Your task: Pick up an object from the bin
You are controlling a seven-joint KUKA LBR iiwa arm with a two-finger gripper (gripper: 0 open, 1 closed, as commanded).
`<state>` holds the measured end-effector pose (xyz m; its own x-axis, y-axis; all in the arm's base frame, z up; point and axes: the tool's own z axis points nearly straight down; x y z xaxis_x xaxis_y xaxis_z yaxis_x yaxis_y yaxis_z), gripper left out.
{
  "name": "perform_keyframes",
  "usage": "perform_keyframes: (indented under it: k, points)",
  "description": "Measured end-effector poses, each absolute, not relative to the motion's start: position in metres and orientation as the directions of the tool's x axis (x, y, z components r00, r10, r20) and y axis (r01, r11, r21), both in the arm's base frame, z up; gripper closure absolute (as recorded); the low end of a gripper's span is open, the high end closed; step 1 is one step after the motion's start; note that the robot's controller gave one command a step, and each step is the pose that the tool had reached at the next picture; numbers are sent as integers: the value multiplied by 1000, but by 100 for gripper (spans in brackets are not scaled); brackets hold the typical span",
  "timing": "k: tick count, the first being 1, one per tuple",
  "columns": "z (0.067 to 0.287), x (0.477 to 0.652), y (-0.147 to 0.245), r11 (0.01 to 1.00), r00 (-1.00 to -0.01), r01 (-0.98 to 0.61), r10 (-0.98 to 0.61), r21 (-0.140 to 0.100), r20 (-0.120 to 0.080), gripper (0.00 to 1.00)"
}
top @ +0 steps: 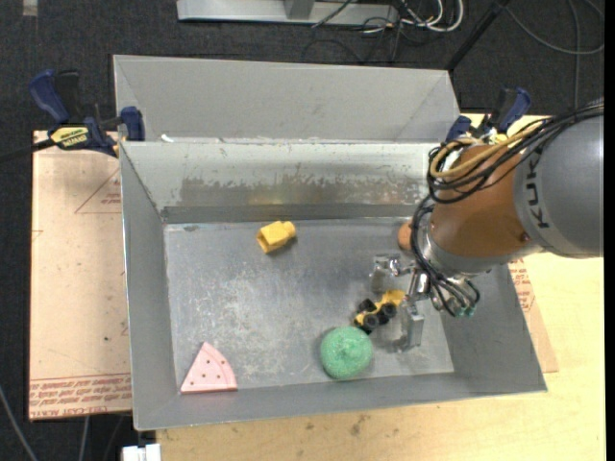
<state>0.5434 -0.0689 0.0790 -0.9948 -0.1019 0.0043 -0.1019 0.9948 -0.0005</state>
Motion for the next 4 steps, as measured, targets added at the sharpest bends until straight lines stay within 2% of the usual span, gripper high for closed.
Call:
perform_keyframes:
  k: [1,3,4]
  points:
    - [71,526,-49,956,-956,-295,-295,1,-1,100]
    - [72,526,-49,955,-955,-295,-295,1,-1,100]
    - [125,524,-44,954,-954,-300,-300,-1,-6,100]
